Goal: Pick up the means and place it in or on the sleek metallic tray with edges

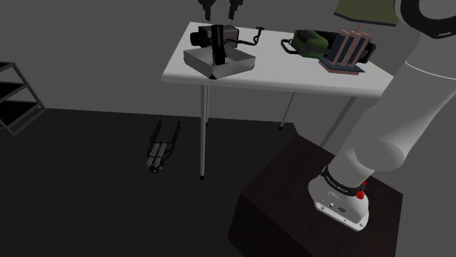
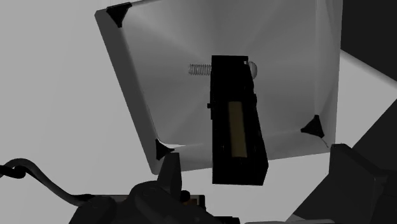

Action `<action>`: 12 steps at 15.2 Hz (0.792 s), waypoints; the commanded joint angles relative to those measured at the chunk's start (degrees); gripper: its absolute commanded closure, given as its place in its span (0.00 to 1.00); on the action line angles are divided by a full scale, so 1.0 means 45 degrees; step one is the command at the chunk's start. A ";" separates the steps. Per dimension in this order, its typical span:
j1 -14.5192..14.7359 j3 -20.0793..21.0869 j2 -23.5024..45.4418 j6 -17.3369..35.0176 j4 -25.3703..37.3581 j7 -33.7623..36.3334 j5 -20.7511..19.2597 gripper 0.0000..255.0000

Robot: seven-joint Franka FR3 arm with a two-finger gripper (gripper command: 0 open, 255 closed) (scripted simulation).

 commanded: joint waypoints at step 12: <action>0.0098 0.0077 0.0602 -0.1887 0.2482 -0.0010 -0.0075 0.00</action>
